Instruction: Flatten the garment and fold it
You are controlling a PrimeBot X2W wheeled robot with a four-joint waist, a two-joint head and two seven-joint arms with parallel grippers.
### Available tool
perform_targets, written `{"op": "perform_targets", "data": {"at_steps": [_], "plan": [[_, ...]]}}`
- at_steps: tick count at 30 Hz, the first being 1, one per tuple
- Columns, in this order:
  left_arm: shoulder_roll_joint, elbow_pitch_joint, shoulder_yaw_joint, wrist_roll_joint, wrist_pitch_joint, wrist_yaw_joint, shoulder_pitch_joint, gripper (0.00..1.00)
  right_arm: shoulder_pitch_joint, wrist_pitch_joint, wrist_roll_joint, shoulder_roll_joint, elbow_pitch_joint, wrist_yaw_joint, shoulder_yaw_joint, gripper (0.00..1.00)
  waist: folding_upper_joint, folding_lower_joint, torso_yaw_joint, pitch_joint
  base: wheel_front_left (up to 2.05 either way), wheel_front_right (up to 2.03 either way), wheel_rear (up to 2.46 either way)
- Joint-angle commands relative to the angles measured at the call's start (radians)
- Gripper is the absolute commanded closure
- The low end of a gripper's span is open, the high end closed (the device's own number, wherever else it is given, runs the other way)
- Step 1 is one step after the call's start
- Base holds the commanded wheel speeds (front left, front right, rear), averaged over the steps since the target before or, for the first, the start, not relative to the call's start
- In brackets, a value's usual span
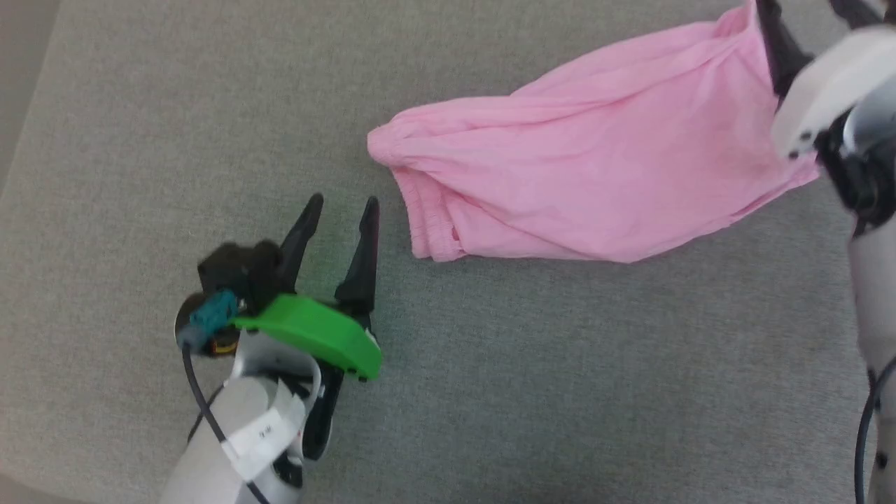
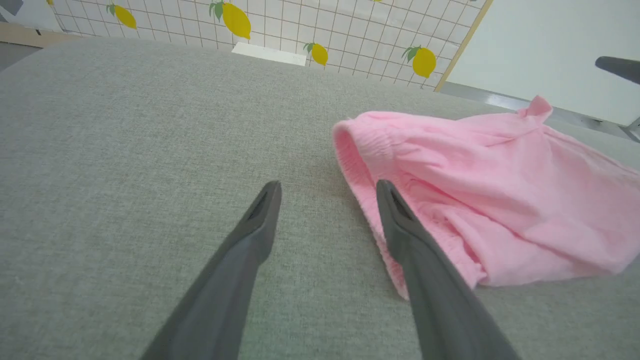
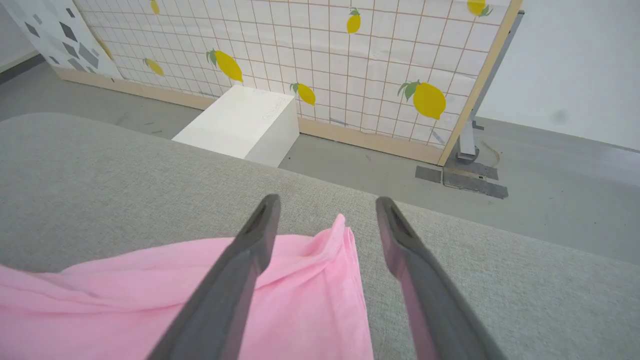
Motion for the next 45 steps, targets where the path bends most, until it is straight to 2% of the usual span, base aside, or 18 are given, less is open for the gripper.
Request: {"op": "perform_targets", "data": {"at_steps": [1, 5, 6, 13, 15, 25, 27, 32, 33, 34, 35, 40, 45], "plan": [[0.001, -0.002, -0.001, 0.013, -0.03, 0.01, 0.028, 0.0, 0.059, -0.043, 0.006, 0.011, -0.039, -0.002, -0.011, 0.0, 0.0, -0.0001, -0.036, -0.076, 0.0, 0.0, 0.0], [-0.013, 0.018, -0.003, 0.026, -0.09, 0.031, 0.076, 0.0, 0.206, -0.153, 0.012, 0.057, -0.154, -0.002, -0.046, 0.0, 0.0, -0.0001, -0.059, -0.126, 0.0, 0.0, 0.0], [-0.024, 0.035, -0.008, 0.025, -0.11, 0.034, 0.088, 0.0, 0.284, -0.197, 0.003, 0.082, -0.206, -0.002, -0.059, 0.0, 0.0, -0.0001, -0.07, -0.146, 0.0, 0.0, 0.0], [-0.055, 0.119, -0.034, 0.029, -0.145, 0.03, 0.074, 0.0, 0.508, -0.311, -0.024, 0.174, -0.341, -0.002, -0.095, 0.0, 0.0, -0.0001, -0.11, -0.19, 0.0, 0.0, 0.0], [-0.063, 0.188, -0.037, 0.037, -0.146, 0.041, 0.05, 0.0, 0.6, -0.335, -0.013, 0.203, -0.374, -0.002, -0.1, 0.0, 0.0, -0.0001, -0.14, -0.203, 0.0, 0.0, 0.0], [-0.069, 0.383, -0.017, 0.022, -0.104, 0.075, -0.012, 0.0, 0.65, -0.358, 0.019, 0.213, -0.372, -0.002, -0.053, 0.0, 0.0, -0.0001, -0.219, -0.207, 0.0, 0.0, 0.0], [-0.07, 0.445, -0.001, 0.007, -0.065, 0.103, -0.023, 0.0, 0.649, -0.365, 0.031, 0.213, -0.371, -0.002, -0.047, 0.0, 0.0, -0.0001, -0.231, -0.205, 0.0, 0.0, 0.0], [-0.074, 0.497, -0.02, -0.019, 0.025, 0.089, -0.025, 0.0, 0.647, -0.364, 0.036, 0.213, -0.366, -0.002, -0.04, 0.0, 0.0, -0.0001, -0.232, -0.201, 0.0, 0.0, 0.0], [-0.074, 0.503, -0.027, -0.023, 0.045, 0.084, -0.025, 0.44, 0.645, -0.361, 0.035, 0.213, -0.363, -0.002, -0.038, 0.0, 0.0, -0.0001, -0.231, -0.2, 0.0, 0.0, 0.0], [-0.075, 0.504, -0.03, -0.026, 0.053, 0.08, -0.027, 0.7, 0.641, -0.356, 0.033, 0.213, -0.361, -0.002, -0.036, 0.0, 0.0, -0.0001, -0.229, -0.199, 0.0, 0.0, 0.0], [-0.075, 0.504, -0.033, -0.028, 0.057, 0.075, -0.028, 1.0, 0.635, -0.347, 0.03, 0.213, -0.356, -0.002, -0.034, 0.0, 0.0, -0.0001, -0.227, -0.198, 0.0, 0.0, 0.0], [-0.076, 0.495, -0.046, -0.031, 0.054, 0.055, -0.036, 1.0, 0.577, -0.296, -0.009, 0.213, -0.318, -0.002, -0.042, 0.0, 0.0, -0.0001, -0.214, -0.192, 0.0, 0.0, 0.0], [-0.08, 0.479, -0.057, -0.03, 0.038, 0.044, -0.047, 1.0, 0.459, -0.224, -0.094, 0.213, -0.213, -0.002, -0.079, 0.0, 0.0, -0.0001, -0.194, -0.18, 0.0, 0.0, 0.0]]}}
